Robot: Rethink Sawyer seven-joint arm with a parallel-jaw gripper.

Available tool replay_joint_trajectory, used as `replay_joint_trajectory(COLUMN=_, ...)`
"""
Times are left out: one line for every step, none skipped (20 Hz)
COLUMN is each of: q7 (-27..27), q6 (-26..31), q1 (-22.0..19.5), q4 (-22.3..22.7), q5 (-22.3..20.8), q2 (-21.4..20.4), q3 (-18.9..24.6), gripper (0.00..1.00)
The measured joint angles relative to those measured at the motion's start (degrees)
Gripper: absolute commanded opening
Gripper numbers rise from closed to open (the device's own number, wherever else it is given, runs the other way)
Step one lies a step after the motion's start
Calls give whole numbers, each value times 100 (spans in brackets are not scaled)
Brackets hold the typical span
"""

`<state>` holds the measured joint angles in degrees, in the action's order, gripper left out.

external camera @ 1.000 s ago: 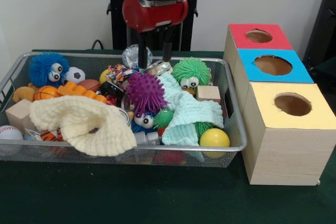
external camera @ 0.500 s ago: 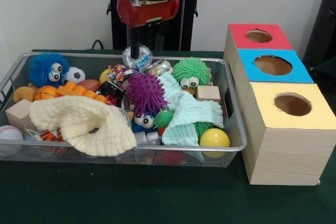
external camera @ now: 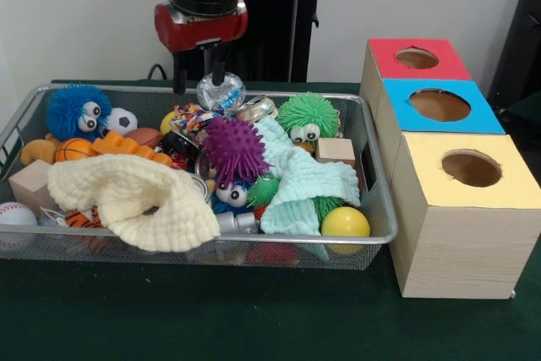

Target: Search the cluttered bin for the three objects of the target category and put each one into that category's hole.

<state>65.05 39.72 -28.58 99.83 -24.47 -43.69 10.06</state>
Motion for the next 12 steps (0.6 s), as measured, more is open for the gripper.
replay_joint_trajectory(q7=0, q6=0, q1=4, q4=0, q5=-3, q2=26, q3=-35, gripper=100)
replay_joint_trajectory(q7=0, q6=0, q1=15, q4=-1, q5=-18, q2=91, q3=-114, gripper=100)
replay_joint_trajectory(q7=0, q6=0, q1=21, q4=0, q5=-19, q2=120, q3=-145, gripper=100)
replay_joint_trajectory(q7=0, q6=0, q1=52, q4=4, q5=-18, q2=229, q3=-260, gripper=100)
replay_joint_trajectory(q7=0, q6=0, q1=68, q4=7, q5=-18, q2=271, q3=-302, gripper=100)
replay_joint_trajectory(q7=0, q6=-4, q1=87, q4=8, q5=-17, q2=312, q3=-344, gripper=100)
replay_joint_trajectory(q7=0, q6=-9, q1=106, q4=9, q5=-17, q2=354, q3=-387, gripper=100)
replay_joint_trajectory(q7=0, q6=-13, q1=125, q4=11, q5=-16, q2=396, q3=-430, gripper=100)
replay_joint_trajectory(q7=0, q6=-28, q1=147, q4=15, q5=-18, q2=437, q3=-470, gripper=100)
replay_joint_trajectory(q7=0, q6=-94, q1=202, q4=27, q5=-16, q2=535, q3=-559, gripper=100)
replay_joint_trajectory(q7=0, q6=-137, q1=229, q4=36, q5=-15, q2=578, q3=-596, gripper=100)
replay_joint_trajectory(q7=0, q6=-175, q1=249, q4=43, q5=-15, q2=609, q3=-625, gripper=100)
